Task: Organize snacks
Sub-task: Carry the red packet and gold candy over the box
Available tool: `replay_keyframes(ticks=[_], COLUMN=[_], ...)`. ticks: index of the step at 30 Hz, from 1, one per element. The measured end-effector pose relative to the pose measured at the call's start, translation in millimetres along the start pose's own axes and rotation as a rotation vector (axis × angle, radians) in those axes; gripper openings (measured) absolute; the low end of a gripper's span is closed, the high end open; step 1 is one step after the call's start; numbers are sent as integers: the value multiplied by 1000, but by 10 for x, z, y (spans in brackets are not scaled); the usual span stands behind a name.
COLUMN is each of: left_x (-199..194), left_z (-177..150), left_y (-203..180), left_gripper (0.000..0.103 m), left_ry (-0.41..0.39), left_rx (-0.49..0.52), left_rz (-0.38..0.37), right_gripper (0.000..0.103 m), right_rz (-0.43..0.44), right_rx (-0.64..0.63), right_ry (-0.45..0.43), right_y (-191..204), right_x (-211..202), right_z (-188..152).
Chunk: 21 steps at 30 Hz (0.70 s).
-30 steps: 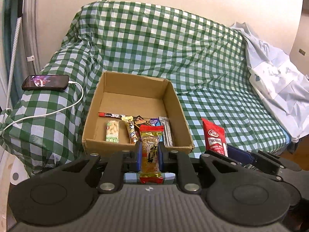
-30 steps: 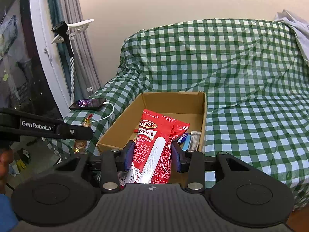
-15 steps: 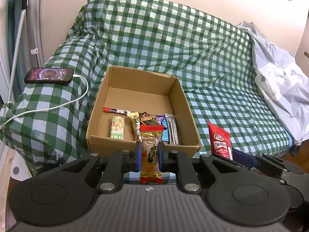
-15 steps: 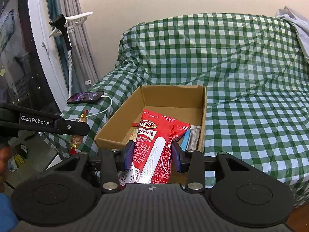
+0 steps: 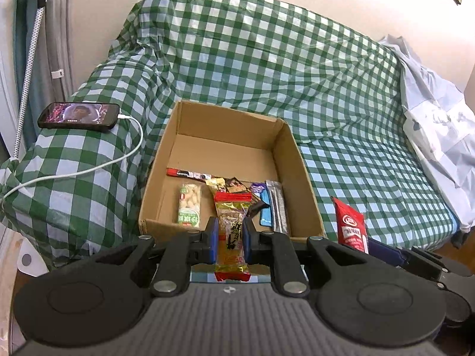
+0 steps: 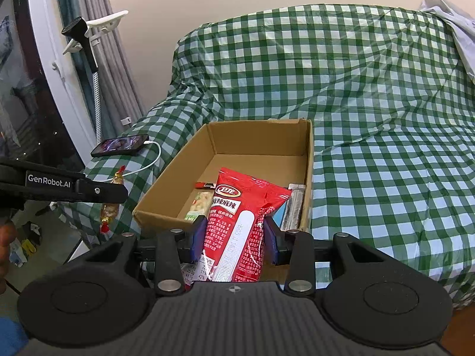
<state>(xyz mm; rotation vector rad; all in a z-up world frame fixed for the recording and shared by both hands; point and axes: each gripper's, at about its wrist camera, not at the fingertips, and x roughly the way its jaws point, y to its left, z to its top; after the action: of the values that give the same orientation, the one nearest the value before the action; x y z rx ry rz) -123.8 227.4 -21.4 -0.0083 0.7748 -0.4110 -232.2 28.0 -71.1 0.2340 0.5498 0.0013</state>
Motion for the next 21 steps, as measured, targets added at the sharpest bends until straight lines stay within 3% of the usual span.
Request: replay_keyframes(ticks=[21], left_x=[550], left_z=[587], left_y=[-1], left_gripper=[18], left_ry=[6], left_rx=[-3], left_rz=[9], right_gripper=[43], right_rz=[-4], right_rx=[-8], right_ry=[32], right_y=[-27], right_x=[516], right_z=[328])
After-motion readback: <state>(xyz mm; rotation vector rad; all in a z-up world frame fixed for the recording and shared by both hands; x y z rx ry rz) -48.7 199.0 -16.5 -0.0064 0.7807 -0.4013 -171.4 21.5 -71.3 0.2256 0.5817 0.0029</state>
